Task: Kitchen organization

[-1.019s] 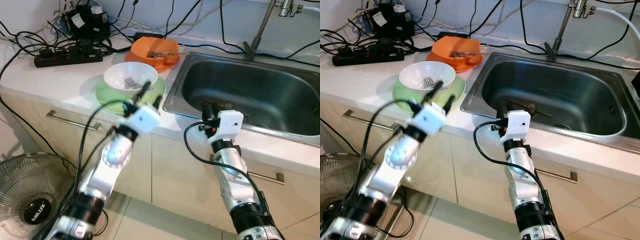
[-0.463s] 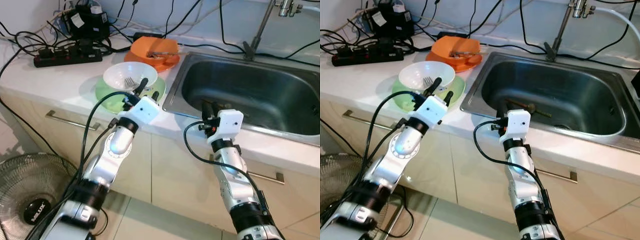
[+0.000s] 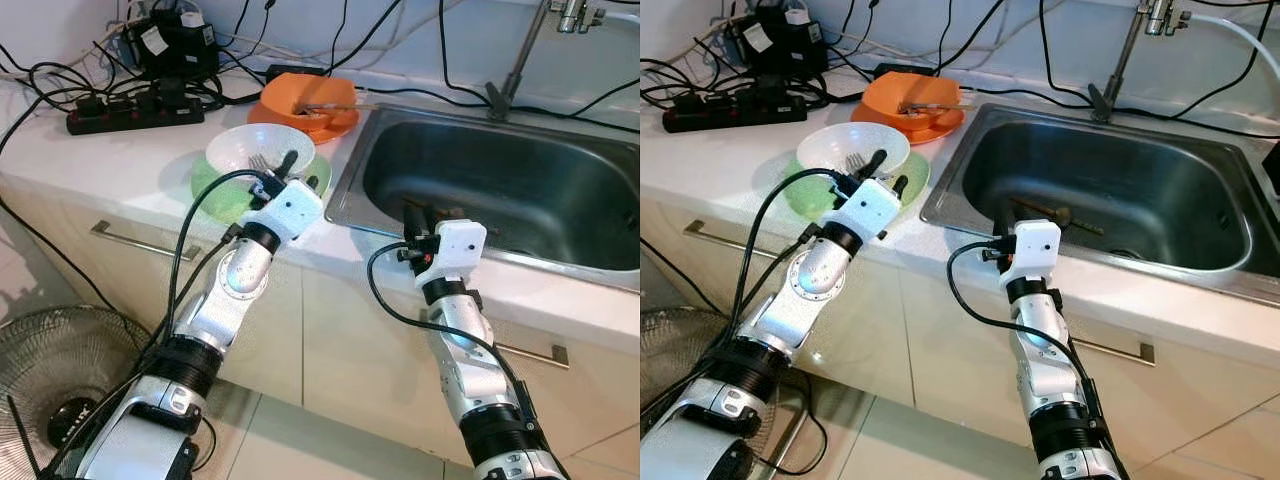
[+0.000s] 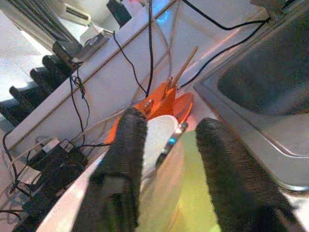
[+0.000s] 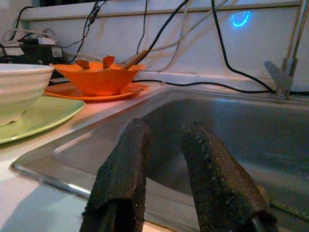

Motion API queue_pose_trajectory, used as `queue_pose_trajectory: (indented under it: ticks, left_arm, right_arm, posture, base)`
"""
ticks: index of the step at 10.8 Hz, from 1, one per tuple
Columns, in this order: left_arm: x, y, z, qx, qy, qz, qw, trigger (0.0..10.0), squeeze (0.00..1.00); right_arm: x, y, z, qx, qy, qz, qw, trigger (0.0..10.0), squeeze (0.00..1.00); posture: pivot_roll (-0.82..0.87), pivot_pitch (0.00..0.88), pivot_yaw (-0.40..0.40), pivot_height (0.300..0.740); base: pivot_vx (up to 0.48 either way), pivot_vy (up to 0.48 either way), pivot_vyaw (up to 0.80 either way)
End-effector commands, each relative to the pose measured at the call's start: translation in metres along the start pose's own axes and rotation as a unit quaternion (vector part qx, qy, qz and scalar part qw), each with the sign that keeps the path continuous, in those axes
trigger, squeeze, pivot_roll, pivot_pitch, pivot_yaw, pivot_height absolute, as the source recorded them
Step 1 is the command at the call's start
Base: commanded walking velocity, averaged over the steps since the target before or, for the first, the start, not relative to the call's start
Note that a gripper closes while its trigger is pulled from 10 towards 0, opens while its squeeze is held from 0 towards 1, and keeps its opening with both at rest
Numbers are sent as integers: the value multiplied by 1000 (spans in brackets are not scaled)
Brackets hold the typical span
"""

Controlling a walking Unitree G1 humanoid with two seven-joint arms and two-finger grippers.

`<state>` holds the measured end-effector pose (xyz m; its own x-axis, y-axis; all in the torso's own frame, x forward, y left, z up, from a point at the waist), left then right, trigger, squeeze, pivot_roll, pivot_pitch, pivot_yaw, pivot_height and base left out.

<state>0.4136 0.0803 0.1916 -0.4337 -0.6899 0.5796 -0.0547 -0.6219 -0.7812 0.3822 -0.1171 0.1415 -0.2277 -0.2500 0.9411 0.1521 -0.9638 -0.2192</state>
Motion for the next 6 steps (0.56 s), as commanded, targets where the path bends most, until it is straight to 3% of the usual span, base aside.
queue_pose_trajectory:
  ticks: [1, 6]
  left_arm:
    - [4, -1, 3, 1, 5, 2, 1000, 0, 0]
    - [3, -3, 4, -1, 14, 10, 1000, 0, 0]
  right_arm:
    - [2, 1, 4, -4, -1, 2, 1000, 10000, 0]
    - [-1, 2, 4, -6, -7, 1, 1000, 10000, 0]
  posture:
    - [170, 37, -7, 740]
    - [175, 38, -9, 740]
  base:
    - [0, 0, 0]
    - [0, 0, 0]
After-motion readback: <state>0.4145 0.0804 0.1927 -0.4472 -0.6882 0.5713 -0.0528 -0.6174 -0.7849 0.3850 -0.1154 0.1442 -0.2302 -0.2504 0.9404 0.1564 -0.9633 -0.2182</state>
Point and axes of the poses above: a point about 5 cm out from each wrist's last joint towards the gripper, its own z axis pointing out of the wrist towards the gripper, its own x axis along the axis of the wrist's last joint, y = z × x, the point moved 6 cm from there along z, pointing out of the wrist towards the gripper, and after that the axes turned 12 degrees about z, right-handed, at the moved point
